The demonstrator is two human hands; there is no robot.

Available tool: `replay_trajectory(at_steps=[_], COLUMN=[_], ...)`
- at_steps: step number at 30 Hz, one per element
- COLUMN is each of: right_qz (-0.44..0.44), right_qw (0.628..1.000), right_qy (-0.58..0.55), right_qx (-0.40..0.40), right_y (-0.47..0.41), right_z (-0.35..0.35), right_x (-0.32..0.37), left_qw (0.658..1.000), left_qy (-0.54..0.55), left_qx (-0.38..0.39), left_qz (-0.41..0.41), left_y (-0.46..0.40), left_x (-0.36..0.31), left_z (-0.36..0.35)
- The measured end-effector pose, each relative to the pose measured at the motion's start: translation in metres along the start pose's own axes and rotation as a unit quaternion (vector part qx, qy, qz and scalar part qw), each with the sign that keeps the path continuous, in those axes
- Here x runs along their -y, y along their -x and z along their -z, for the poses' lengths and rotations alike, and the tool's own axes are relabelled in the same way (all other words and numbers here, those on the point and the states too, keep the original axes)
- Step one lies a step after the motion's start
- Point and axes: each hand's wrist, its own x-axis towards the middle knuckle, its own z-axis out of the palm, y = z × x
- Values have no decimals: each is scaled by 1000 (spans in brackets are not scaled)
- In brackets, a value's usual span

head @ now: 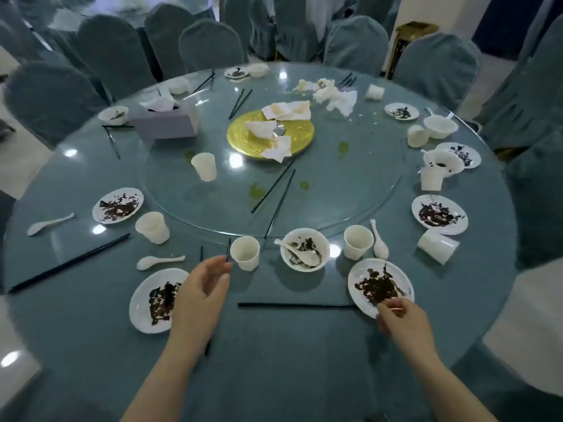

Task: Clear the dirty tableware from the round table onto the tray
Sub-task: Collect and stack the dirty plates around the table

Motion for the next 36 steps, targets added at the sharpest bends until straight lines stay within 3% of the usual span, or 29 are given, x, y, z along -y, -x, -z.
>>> replay_trajectory(at_steps=[3, 6, 18, 30, 36], right_qz=[-54, -97, -107, -96, -64], right_qw=[997, 994, 993, 988, 989], right_qy=[38, 23, -39, -79, -63], right_qx=[-50, -45, 9, 89, 116], right_y=[-19, -30, -51, 7, 49], right_z=[28, 42, 38, -10, -72], right_x=[-24, -36, -36, -1, 31], left_qw=[1000, 997, 983, 972, 967], left_qy=[-1, -19, -1, 34, -107], left_qx=[12, 46, 77, 17, -11], left_qz=[29, 55, 168, 232, 231], left_y=[0, 7, 22, 6, 8], left_x=[2, 7, 35, 96, 142], left_z=[-32, -63, -102, -8, 65])
